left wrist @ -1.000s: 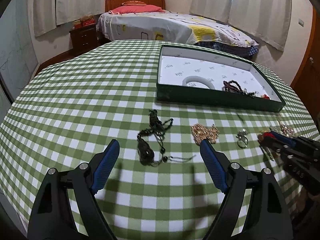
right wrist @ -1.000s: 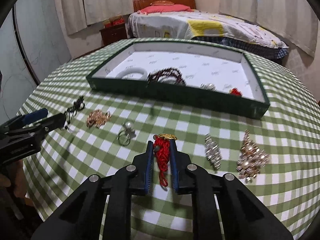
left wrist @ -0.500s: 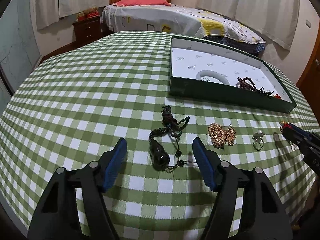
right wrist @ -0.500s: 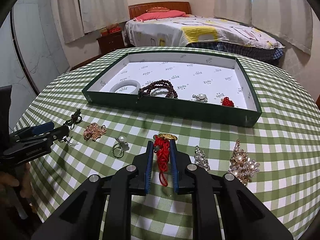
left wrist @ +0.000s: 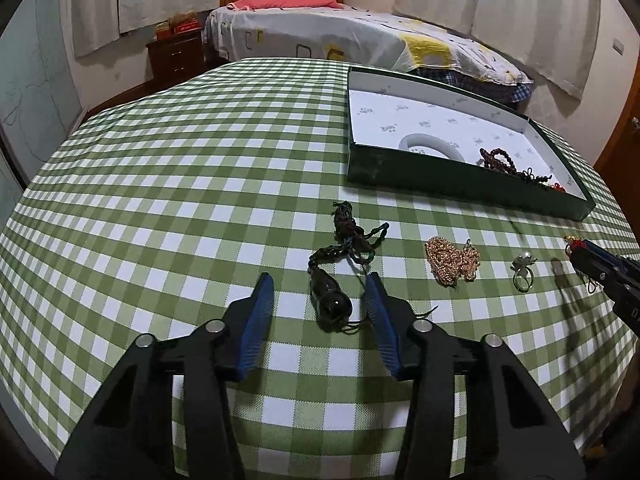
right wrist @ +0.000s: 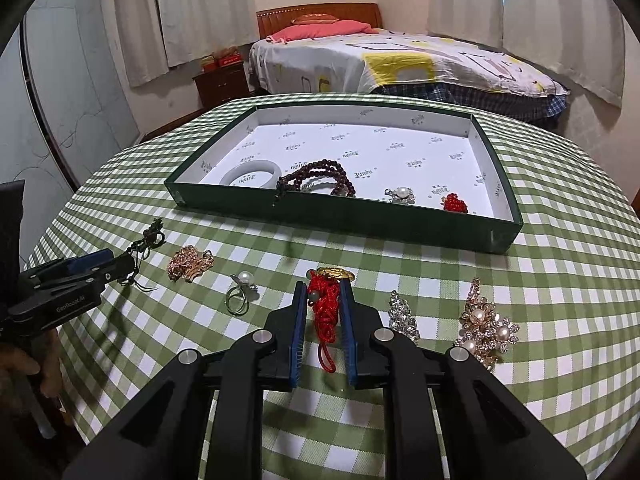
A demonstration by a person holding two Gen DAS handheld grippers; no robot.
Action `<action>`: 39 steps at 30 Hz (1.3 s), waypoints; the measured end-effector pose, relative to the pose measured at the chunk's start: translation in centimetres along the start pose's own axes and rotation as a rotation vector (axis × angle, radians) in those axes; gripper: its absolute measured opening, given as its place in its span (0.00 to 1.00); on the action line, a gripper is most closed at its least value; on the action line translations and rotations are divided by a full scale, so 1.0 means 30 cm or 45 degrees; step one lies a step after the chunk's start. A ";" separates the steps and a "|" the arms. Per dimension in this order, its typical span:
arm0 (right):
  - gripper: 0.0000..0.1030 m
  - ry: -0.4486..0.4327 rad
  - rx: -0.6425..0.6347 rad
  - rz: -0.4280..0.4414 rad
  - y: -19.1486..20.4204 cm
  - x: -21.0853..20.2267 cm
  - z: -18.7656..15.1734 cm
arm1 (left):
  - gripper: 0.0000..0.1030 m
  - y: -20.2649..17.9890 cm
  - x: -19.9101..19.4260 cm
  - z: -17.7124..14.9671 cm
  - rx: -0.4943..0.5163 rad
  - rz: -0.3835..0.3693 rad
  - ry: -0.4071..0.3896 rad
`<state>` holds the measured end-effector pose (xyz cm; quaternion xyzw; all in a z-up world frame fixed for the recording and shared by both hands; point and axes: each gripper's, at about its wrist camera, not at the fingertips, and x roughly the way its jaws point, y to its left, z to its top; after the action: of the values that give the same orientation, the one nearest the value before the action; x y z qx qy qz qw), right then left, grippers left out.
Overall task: Organize jewelry
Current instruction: 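Grasp the black cord pendant with the left tool while the right tool holds the tassel, then lift the black pendant and red tassel charm toward the green box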
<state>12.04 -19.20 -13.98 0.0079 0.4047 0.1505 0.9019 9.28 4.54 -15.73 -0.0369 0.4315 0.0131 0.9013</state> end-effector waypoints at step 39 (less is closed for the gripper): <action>0.16 -0.119 0.028 0.004 -0.017 -0.112 0.037 | 0.18 -0.059 -0.215 0.090 0.035 -0.106 -0.205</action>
<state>10.89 -20.50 -10.86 0.0256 0.3639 0.1467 0.9195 7.43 3.03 -8.94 -0.0413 0.3560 -0.0274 0.9332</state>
